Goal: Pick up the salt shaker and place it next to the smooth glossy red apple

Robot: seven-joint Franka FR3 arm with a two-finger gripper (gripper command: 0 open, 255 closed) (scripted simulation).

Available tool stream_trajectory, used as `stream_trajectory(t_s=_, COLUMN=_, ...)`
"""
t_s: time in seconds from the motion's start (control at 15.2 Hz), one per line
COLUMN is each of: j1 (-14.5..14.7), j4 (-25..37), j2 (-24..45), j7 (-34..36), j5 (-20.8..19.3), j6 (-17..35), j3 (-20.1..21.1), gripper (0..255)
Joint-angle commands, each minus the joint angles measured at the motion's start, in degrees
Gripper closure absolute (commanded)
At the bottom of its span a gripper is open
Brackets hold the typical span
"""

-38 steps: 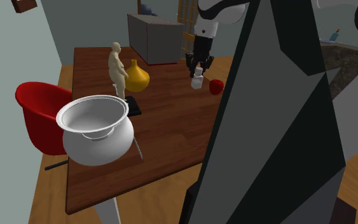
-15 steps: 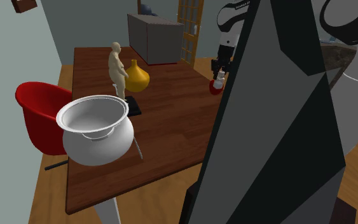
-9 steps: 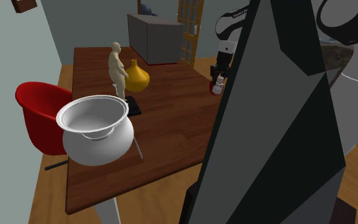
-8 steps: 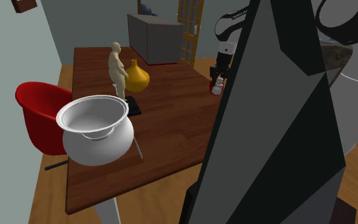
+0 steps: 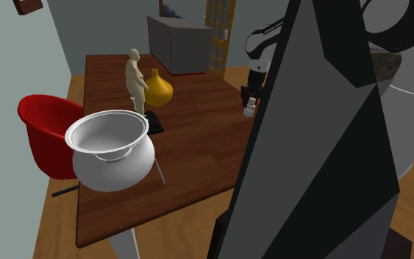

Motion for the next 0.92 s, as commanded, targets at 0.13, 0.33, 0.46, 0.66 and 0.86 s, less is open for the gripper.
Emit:
stream_trajectory(t_s=0.13, j1=-0.1, j4=-1.5, j2=1.6, j7=-0.6, j5=0.5, j6=3.0, j3=0.0, gripper=255)
stream_trajectory(t_s=0.33, j1=-0.1, j4=-2.5, j2=2.8, j7=-1.1, j5=0.9, j6=5.1, j3=0.1, gripper=255)
stream_trajectory(t_s=0.46, j1=-0.1, j4=-2.6, j2=2.9, j7=-1.1, j5=1.0, j6=5.4, j3=0.1, gripper=255)
stream_trajectory(t_s=0.66, j1=-0.1, j4=-2.6, j2=2.9, j7=-1.1, j5=1.0, j6=5.4, j3=0.1, gripper=255)
stream_trajectory(t_s=0.86, j1=-0.1, j4=-2.6, j2=2.9, j7=-1.1, j5=1.0, j6=5.4, j3=0.1, gripper=255)
